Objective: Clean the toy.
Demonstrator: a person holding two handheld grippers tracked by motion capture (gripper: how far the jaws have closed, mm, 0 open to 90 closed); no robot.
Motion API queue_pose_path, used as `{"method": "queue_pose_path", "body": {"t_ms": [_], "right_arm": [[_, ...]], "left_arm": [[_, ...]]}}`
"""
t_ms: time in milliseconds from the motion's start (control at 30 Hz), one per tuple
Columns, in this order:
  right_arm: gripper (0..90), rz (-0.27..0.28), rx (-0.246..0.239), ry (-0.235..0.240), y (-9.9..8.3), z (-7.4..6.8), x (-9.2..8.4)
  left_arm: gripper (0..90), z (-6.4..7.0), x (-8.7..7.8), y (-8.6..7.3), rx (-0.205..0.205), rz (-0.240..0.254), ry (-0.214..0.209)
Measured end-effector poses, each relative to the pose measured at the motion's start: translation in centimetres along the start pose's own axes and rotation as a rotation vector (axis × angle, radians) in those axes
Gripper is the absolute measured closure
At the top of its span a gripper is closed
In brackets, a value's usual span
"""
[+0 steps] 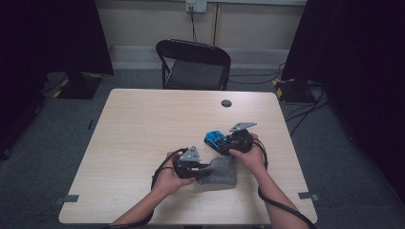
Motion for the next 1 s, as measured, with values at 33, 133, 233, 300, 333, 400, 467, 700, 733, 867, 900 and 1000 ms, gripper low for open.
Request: {"method": "queue_pose_path", "body": {"t_ms": [33,133,233,300,333,400,467,700,733,867,900,1000], "right_arm": [[42.2,-0.001,-0.001,-0.001,0.0,0.0,0.0],[42.2,0.000,-0.001,-0.002,0.0,0.0,0.0],[42.2,0.002,-0.002,-0.003,0.0,0.0,0.0],[42.2,0.002,-0.002,-0.004,0.0,0.0,0.0],[42.2,0.001,-0.003,-0.004,0.0,0.0,0.0],[42.2,0.001,-0.004,-0.003,0.0,0.0,0.0],[42.2,0.003,-0.005,-0.003,0.0,0.0,0.0],[42.2,0.005,-0.008,-0.002,-0.1,0.0,0.0],[42.2,0.005,-0.008,-0.002,-0.1,0.0,0.0],[42.2,0.006,-0.010,-0.002,-0.1,0.0,0.0],[42.2,0.006,-0.010,-0.001,-0.1,0.0,0.0],[42.2,0.005,-0.011,-0.003,-0.1,-0.1,0.0]], "left_arm": [[75.3,0.1,0.3,0.0,0.007,-0.008,0.001],[75.3,-0.1,1.2,0.2,-0.010,-0.014,-0.004],[75.3,-1.0,2.1,0.3,-0.012,-0.039,0.043],[75.2,-1.8,2.4,0.4,-0.008,-0.047,0.079],[75.2,-2.0,2.5,0.4,-0.019,-0.046,0.085],[75.3,-2.8,2.7,0.5,-0.010,-0.055,0.119],[75.3,-3.6,2.8,0.6,-0.017,-0.070,0.144],[75.5,-5.7,3.1,0.7,-0.018,-0.079,0.214],[75.4,-5.9,3.1,0.7,-0.017,-0.077,0.220],[75.5,-6.7,3.1,0.8,-0.014,-0.079,0.254],[75.5,-7.0,3.0,0.8,-0.009,-0.082,0.263],[75.6,-7.5,2.9,0.8,-0.017,-0.084,0.280]]}}
Point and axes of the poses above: each handheld gripper's, and its own axes: x roughly forward along the jaws, y roughly out of its top, z roughly to its right, the point moved 6 cm from there along x, roughly forward along the jaws, and after that the axes turned 12 degrees about y, right-handed, at the moved point
